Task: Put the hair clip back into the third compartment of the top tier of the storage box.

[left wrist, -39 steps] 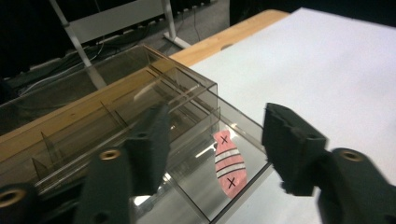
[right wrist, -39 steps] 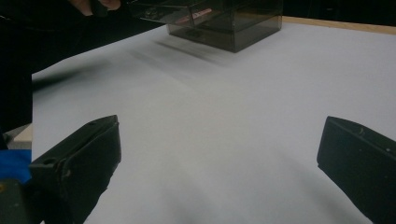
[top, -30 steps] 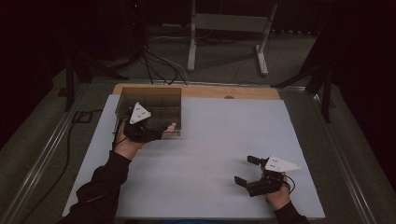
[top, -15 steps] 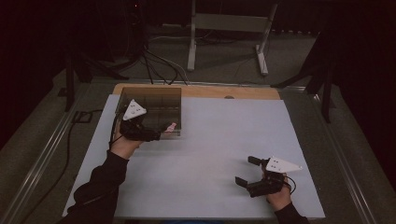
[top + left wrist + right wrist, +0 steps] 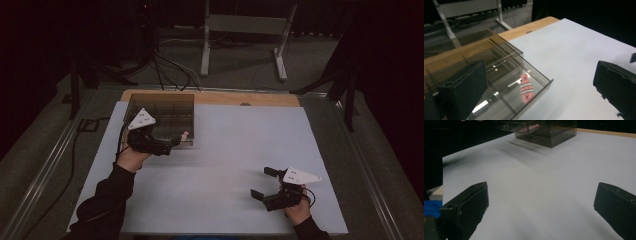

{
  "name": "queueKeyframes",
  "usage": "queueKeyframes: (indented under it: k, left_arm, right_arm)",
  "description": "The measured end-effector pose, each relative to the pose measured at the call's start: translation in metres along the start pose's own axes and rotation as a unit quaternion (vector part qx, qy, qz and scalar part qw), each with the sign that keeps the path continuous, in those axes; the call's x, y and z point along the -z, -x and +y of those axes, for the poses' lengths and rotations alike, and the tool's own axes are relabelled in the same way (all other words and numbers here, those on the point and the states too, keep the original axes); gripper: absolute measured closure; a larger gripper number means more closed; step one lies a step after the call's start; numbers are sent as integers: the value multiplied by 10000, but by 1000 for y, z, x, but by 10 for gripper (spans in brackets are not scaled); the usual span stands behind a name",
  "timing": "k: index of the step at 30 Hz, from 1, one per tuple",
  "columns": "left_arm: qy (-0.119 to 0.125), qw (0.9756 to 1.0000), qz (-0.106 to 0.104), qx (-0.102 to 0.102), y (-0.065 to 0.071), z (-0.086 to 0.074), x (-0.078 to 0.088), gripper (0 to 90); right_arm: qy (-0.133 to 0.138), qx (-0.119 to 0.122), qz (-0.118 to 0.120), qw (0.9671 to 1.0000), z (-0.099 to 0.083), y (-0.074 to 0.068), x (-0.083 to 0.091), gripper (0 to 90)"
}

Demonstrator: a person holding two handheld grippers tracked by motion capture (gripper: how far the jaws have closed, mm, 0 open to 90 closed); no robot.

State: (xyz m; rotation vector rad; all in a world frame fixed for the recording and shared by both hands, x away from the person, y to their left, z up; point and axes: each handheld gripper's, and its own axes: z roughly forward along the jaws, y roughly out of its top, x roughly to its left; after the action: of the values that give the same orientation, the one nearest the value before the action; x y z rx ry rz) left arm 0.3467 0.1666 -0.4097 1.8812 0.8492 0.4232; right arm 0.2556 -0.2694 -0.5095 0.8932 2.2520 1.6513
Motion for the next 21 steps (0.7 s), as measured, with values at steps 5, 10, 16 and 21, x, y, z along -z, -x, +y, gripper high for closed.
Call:
queueKeyframes:
  k: [5,10,16,21]
  left_arm:
    - [-51,9995,-291,92,5,0,-2,5]
    - [-2,9989,-473,22,13,-2,-3,5]
    - [-36,9988,-491,-56,22,-4,-5,5]
    - [-71,9973,-719,-146,33,-6,-7,5]
  right_arm:
    - [-5,13,1,10000,1,0,-1,0]
    - [-20,19,35,10000,2,0,-3,0]
    - [15,11,27,10000,2,0,-1,0]
    - [3,22,37,10000,2,0,-2,0]
